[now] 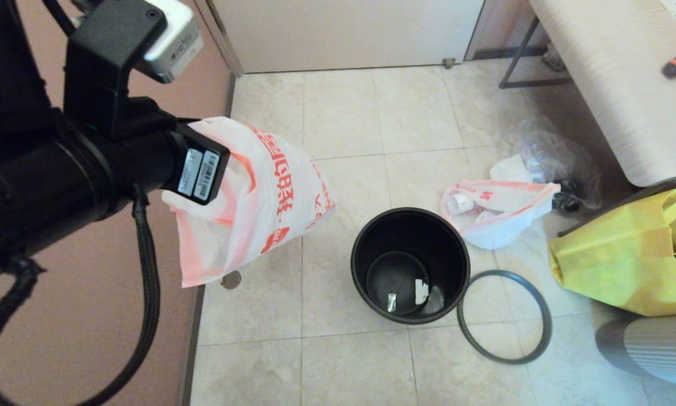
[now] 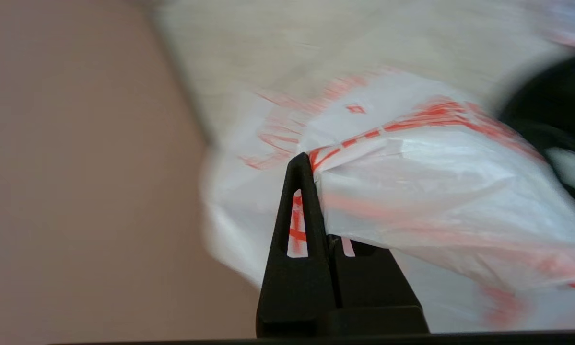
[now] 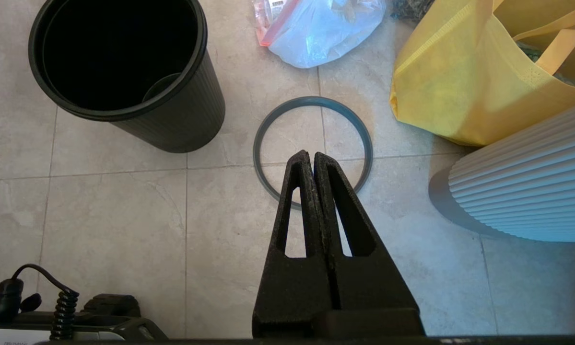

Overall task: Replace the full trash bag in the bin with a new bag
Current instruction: Put the new garbage bag on the trash can

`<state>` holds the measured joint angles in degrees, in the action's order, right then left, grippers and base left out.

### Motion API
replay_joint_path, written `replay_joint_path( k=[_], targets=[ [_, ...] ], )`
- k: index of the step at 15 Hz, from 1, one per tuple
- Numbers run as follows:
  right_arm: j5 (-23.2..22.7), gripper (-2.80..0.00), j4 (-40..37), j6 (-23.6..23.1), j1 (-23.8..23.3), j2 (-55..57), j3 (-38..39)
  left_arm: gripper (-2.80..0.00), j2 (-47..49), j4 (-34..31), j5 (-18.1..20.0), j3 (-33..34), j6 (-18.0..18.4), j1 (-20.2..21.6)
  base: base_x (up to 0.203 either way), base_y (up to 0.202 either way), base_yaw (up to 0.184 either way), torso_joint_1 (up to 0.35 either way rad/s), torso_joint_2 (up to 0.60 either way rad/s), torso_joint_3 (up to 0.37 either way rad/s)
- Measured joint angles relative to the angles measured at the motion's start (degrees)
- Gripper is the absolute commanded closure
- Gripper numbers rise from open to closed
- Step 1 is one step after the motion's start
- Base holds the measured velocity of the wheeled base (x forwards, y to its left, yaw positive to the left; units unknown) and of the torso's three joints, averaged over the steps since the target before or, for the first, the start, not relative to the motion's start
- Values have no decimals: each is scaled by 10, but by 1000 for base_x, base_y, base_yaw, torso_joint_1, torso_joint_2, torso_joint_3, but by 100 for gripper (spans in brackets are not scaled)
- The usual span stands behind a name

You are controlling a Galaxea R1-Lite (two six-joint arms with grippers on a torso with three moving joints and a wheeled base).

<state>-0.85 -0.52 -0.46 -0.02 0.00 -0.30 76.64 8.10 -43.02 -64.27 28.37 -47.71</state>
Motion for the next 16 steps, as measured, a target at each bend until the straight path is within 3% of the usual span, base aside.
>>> replay_joint_path(
  k=[3,9,13,16],
  targets=[
    [0,0,0,0,0,0,0,0,-12,-117,14,-41,-85,-68,0,0,0,0,0,0],
    [0,0,0,0,0,0,0,0,-4,-385,119,-241,-270,-127,0,0,0,0,0,0],
    [0,0,0,0,0,0,0,0,21,-444,141,-361,-296,-171,0,0,0,0,0,0],
    [0,0,0,0,0,0,0,0,42,-534,161,-408,-358,-212,0,0,0,0,0,0]
  ],
)
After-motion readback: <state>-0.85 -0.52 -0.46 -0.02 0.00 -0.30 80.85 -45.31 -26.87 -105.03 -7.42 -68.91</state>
